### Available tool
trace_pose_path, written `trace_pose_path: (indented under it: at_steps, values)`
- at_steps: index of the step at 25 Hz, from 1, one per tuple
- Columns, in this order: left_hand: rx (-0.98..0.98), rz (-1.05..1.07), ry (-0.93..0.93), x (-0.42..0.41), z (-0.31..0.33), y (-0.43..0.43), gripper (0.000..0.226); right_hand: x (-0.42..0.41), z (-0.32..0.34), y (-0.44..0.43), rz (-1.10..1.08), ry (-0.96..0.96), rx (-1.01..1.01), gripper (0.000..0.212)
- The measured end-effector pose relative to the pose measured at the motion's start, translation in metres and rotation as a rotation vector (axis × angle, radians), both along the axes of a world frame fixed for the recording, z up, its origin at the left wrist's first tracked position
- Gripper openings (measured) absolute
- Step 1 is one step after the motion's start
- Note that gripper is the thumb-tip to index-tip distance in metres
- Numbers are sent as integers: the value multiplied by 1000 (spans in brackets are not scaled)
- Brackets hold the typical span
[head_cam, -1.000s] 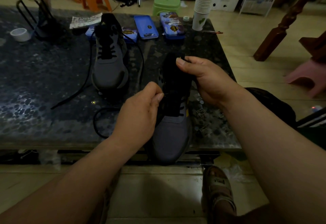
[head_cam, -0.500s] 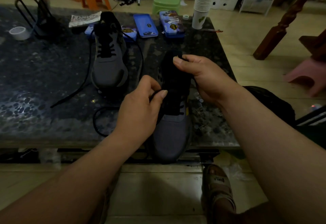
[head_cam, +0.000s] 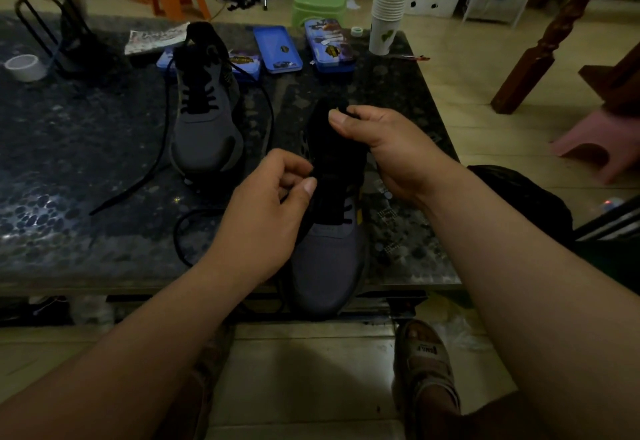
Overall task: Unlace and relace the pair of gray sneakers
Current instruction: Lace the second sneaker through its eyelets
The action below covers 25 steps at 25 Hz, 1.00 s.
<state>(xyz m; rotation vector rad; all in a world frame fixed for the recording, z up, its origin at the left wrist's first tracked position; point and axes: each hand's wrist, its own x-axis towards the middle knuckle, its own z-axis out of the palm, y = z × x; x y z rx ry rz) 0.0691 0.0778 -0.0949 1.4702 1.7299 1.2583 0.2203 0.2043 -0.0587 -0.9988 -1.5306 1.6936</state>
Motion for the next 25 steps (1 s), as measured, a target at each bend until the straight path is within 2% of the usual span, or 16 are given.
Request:
trace_pose_path:
  at_steps: [4,10,16,18,20,22,25]
  values:
    - [-24,16,-13,-3,-1,-1,13,-1,2,-2,-21,14,-11,12]
    - [17,0,97,1,3,3,11,-1,-1,-1,-5,19,-16,26]
    - [31,2,121,0,4,4,8,-3,1,-6,1,-14,30,20]
    - [7,8,120,2,3,5,9,0,2,-6,-84,7,110,16]
    - [-23,12,114,1,3,5,10,13,4,-8,-262,20,186,12]
    - [-27,1,121,0,3,6,10,29,4,-21,-252,-124,219,6]
    - [-18,-1,114,-1,3,6,10,37,-5,-52,-27,-416,257,4]
